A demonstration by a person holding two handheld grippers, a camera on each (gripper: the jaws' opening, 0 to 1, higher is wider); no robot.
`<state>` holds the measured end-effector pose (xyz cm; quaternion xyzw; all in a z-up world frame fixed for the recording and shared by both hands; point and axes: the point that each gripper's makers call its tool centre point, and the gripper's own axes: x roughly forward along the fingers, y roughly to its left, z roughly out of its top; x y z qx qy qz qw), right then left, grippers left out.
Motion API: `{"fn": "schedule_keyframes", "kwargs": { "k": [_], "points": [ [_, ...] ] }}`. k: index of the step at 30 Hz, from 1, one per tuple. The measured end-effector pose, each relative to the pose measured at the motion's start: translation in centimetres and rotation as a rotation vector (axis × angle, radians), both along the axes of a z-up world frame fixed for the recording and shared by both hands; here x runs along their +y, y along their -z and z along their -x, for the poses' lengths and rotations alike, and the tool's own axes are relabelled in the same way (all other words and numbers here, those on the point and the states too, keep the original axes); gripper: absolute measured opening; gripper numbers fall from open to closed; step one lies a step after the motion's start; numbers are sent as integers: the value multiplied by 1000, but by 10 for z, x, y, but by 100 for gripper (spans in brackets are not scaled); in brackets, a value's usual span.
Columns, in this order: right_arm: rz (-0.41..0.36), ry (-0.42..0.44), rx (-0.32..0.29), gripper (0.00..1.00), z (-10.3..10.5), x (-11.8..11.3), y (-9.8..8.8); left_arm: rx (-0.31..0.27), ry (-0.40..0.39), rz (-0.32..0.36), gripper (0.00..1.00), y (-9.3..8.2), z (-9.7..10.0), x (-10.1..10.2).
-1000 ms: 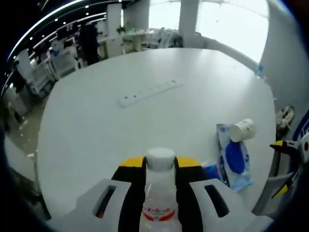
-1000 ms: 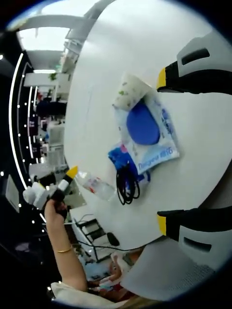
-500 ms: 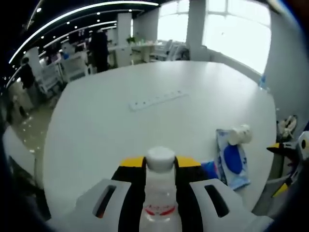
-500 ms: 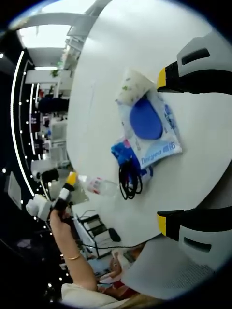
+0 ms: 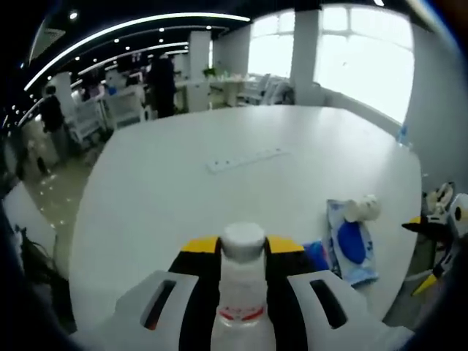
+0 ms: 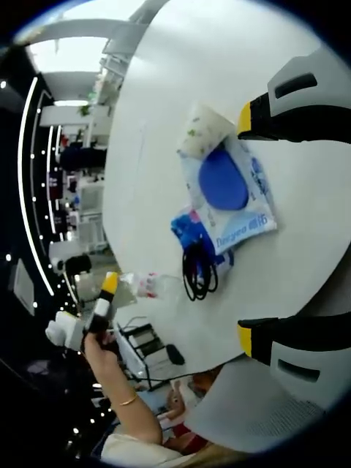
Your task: Arrange the tabletop items into an orderly group along one side of the table until the central work area is clear of visible clutter.
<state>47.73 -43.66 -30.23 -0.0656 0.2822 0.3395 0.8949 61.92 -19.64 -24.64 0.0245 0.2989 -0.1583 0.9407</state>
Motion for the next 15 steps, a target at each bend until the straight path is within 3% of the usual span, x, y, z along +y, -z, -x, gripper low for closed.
{"fn": "schedule_keyframes", "kwargs": {
  "k": [15],
  "points": [
    [-1,-2,-1,99,1,0,-1,-66,-114,37,20,-4,13,15]
  ]
}}
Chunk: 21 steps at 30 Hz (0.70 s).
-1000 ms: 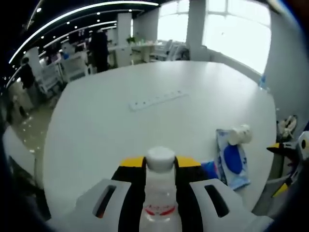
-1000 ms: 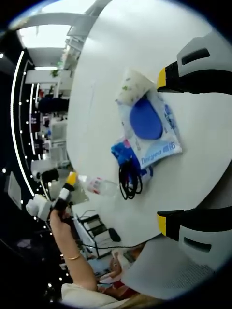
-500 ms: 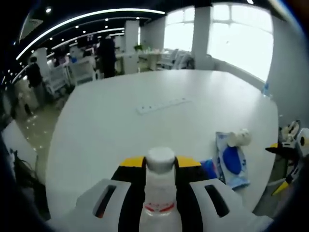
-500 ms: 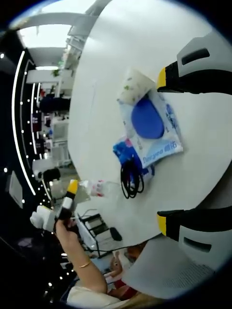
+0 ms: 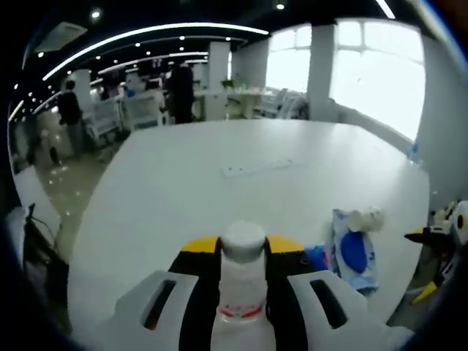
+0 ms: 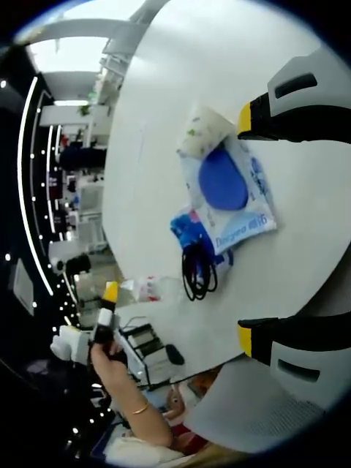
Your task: Arrange the tabletop items into an orderly group along one side of the table until the central work area is clear of visible clutter.
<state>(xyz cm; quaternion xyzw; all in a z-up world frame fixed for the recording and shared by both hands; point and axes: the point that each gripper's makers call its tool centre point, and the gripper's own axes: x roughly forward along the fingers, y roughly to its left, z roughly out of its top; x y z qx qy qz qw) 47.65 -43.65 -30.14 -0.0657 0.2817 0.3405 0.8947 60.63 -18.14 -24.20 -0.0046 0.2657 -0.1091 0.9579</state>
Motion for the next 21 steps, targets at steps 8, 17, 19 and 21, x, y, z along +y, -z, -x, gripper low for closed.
{"fn": "schedule_keyframes", "kwargs": {
  "k": [8,17,19,21],
  "points": [
    [2,0,-2,99,0,0,0,-14,-60,16,20,-1,7,7],
    [3,-13,-3,99,2,2,-1,-38,-85,17,20,-2,14,5],
    [1,-14,-2,99,2,2,-1,-42,-85,19,20,-2,15,5],
    [-2,-14,-4,99,2,2,-2,-46,-92,26,20,-3,16,6]
  ]
}}
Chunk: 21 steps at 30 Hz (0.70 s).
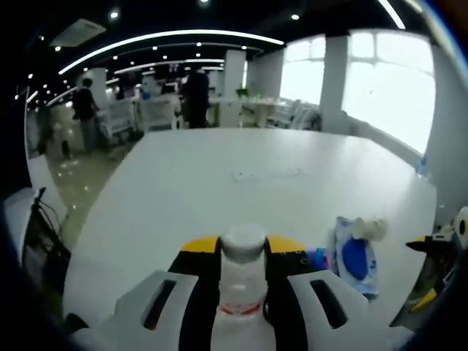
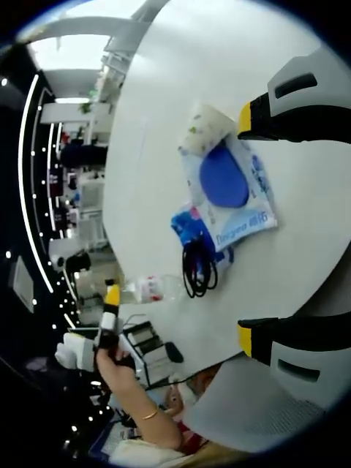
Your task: Arrange the tabletop items into an orderly group along one side of the table until the central work area is clear of visible clutter.
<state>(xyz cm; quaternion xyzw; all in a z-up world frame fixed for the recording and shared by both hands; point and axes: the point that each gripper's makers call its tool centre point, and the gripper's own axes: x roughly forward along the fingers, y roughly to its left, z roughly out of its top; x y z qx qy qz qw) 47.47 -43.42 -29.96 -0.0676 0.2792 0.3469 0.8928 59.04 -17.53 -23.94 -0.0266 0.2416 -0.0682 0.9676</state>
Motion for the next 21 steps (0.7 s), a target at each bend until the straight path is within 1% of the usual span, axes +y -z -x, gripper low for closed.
{"fn": "schedule_keyframes", "kwargs": {
  "k": [3,9,11,12,13,16,17,21],
  "points": [
    [-9,-6,3,99,1,2,0,-12,-18,12,20,0,1,2],
    [-3,-7,2,99,1,1,0,-20,-32,4,20,-1,3,1],
    [-3,-6,3,99,1,1,0,-24,-23,-50,20,-2,2,0],
    [-2,-7,5,99,1,2,0,-26,-26,-40,20,-2,3,-3],
    [1,-10,7,99,2,2,1,-37,-22,-58,20,-2,3,-5],
    [5,-12,7,99,2,2,2,-45,-33,-77,20,-2,1,-6],
    [5,-11,6,99,2,2,2,-48,-38,-93,20,-3,1,-5],
    [8,-11,6,99,2,1,2,-54,-61,-70,20,-2,-3,0]
  ]
}}
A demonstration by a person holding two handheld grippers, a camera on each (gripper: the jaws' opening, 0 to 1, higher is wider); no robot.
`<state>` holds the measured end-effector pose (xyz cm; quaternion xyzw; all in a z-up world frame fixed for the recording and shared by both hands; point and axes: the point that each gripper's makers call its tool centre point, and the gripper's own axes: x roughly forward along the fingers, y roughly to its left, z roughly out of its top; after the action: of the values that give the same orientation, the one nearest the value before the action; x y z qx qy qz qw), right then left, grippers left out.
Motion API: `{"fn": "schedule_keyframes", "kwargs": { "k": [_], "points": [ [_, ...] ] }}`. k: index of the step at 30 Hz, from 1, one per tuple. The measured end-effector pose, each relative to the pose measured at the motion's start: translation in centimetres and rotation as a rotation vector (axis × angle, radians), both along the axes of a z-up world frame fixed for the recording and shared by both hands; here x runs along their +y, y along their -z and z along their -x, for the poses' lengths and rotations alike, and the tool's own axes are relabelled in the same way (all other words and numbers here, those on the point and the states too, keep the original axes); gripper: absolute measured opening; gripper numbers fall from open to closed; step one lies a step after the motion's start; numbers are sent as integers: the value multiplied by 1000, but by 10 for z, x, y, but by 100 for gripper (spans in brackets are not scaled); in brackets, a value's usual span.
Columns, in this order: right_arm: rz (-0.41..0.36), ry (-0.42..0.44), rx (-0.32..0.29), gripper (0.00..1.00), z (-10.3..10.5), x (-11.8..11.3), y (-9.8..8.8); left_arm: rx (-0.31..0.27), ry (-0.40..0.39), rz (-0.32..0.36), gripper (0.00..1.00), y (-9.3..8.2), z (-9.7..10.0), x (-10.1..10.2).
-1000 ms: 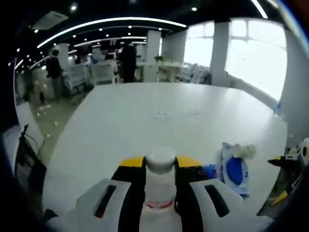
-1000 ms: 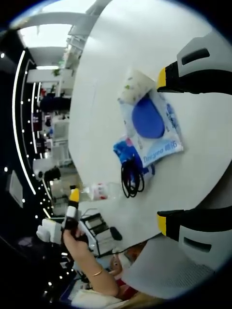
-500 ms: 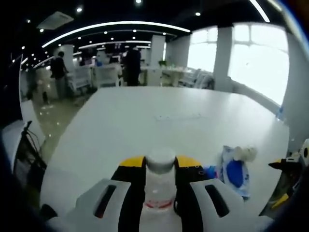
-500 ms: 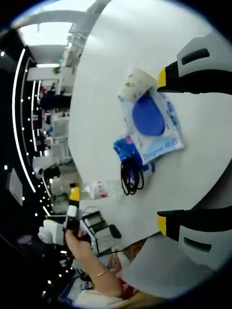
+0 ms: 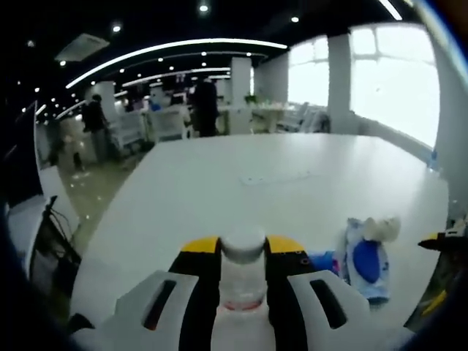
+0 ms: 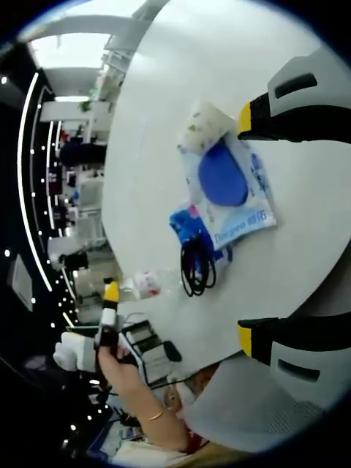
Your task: Arrange the tabletop items into an orderly group along one side of the table until the central work area is clear of visible clutter.
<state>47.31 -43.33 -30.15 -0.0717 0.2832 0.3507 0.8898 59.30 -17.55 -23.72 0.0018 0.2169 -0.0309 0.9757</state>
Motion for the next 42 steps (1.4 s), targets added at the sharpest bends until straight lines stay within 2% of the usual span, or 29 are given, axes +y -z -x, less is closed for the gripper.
{"fn": "schedule_keyframes", "kwargs": {
  "k": [4,9,16,26,32,42],
  "points": [
    [-5,3,-1,99,0,0,-1,3,-17,20,20,0,-3,7],
    [0,6,1,99,-1,-2,0,3,-21,8,20,-1,-8,14],
    [10,7,8,99,-1,-3,3,-24,-34,5,20,-13,-19,25],
    [11,18,20,99,-1,-5,5,-43,-30,-43,20,-30,-46,45],
    [19,24,32,99,-1,-7,9,-45,-39,-40,20,-36,-62,57],
    [36,34,52,99,0,-10,14,-38,-48,-39,20,-37,-84,74]
  ]
}}
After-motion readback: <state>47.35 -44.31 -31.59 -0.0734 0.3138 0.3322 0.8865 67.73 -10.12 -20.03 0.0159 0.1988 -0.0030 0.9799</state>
